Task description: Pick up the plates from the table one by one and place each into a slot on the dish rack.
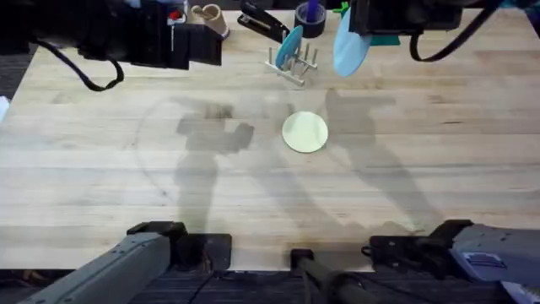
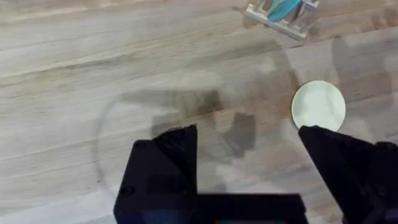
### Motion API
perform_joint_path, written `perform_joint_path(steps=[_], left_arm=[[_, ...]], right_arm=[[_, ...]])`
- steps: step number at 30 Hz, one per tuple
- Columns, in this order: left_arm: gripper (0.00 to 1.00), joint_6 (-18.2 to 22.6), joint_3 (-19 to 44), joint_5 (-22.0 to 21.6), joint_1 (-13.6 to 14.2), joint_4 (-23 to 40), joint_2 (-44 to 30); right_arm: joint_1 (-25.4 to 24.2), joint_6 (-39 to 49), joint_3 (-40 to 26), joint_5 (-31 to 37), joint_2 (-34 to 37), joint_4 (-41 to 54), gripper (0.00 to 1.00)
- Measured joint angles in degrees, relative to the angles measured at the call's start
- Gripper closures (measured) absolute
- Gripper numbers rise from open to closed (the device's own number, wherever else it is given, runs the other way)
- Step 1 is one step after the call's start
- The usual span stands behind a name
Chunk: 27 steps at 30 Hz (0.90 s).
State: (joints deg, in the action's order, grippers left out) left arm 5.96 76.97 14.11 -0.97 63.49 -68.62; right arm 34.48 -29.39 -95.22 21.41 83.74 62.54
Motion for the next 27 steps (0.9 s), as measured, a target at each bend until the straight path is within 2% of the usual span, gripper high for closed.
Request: perform_joint_path(steps=[8,17,22,27], left_arm=[[0.006,0.0,0.0,0.0,0.0,2.9,0.0],[0.006,0.0,0.0,0.0,0.0,3.2,0.0],[0.006,0.0,0.0,0.0,0.0,3.2,0.0],[0.006,0.0,0.0,0.0,0.0,3.2,0.0]], right_arm=[[0.0,-0.6,0.0,0.0,0.0,0.9,0.971],[0.0,-2.5,-1.5,0.7,0.0,-0.2,0.971],[0.0,-5.0,-10.0,1.4,1.9,2.0,0.971],[0.0,-7.4,-22.5,2.4,9.2,9.2,0.970]])
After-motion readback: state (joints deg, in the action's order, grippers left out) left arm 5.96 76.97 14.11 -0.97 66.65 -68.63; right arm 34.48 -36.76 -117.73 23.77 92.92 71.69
